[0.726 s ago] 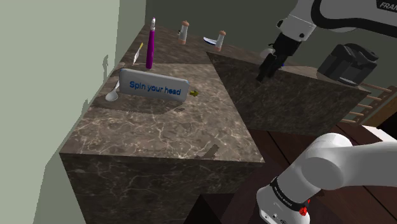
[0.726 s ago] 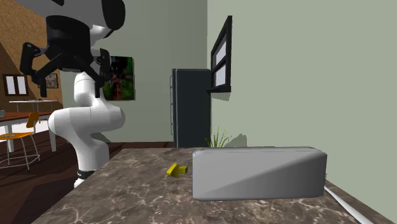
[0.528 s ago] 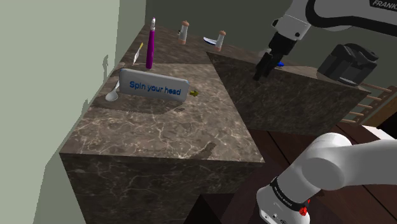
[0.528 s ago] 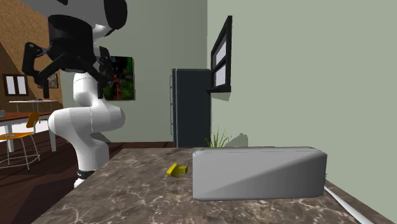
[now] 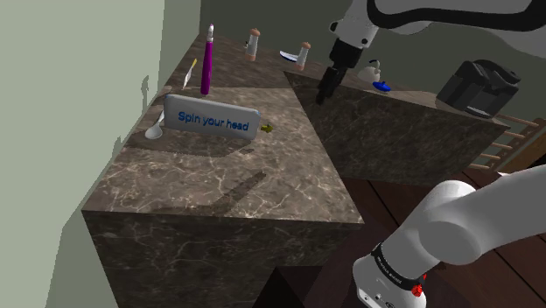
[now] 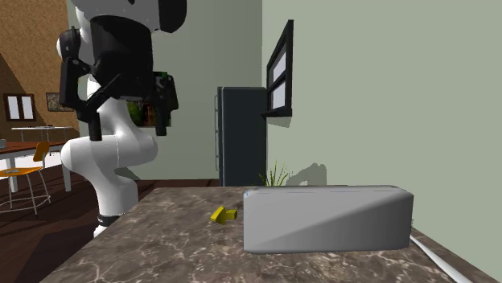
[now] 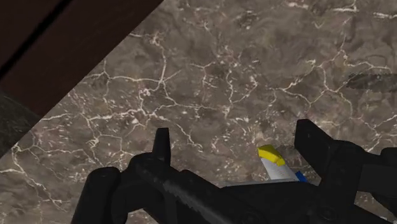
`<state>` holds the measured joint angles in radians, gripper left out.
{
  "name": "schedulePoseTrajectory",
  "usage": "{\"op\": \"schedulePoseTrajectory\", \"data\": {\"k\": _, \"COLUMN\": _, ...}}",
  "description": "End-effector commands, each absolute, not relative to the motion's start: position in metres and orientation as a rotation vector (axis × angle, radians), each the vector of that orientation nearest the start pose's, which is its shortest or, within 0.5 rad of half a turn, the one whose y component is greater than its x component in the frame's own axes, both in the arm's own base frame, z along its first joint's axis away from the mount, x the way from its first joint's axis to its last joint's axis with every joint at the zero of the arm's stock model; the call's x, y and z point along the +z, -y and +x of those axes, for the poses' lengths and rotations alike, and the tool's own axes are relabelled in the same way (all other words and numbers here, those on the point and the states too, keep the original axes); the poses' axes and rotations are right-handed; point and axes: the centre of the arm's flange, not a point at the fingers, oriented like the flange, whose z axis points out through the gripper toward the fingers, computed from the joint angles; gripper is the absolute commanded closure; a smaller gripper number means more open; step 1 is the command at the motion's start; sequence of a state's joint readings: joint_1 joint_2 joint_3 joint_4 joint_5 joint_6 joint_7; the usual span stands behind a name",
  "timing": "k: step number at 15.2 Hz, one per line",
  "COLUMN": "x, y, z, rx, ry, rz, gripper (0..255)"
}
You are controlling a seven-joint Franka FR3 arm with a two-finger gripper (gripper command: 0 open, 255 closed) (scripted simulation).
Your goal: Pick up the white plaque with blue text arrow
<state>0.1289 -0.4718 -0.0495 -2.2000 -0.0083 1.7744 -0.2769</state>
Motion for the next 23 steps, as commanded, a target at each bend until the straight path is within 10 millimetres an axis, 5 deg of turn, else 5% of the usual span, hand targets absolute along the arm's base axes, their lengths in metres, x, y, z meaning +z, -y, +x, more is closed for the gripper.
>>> {"op": "schedulePoseTrajectory", "data": {"k": 1, "x": 0.561, "y": -0.045, "z": 0.438, "rx": -0.058, "ry": 0.658, "rz": -3.052, "gripper": 0}}
{"op": "schedulePoseTrajectory", "data": {"k": 13, "x": 0.525, "y": -0.16, "z": 0.544, "rx": 0.028, "ry": 1.17, "rz": -2.837, "gripper": 0}}
{"op": "schedulePoseTrajectory", "data": {"k": 21, "x": 0.499, "y": -0.256, "z": 0.588, "rx": 0.083, "ry": 1.482, "rz": -2.647, "gripper": 0}}
{"op": "schedulePoseTrajectory", "data": {"k": 23, "x": 0.494, "y": -0.258, "z": 0.589, "rx": 0.085, "ry": 1.489, "rz": -2.642, "gripper": 0}}
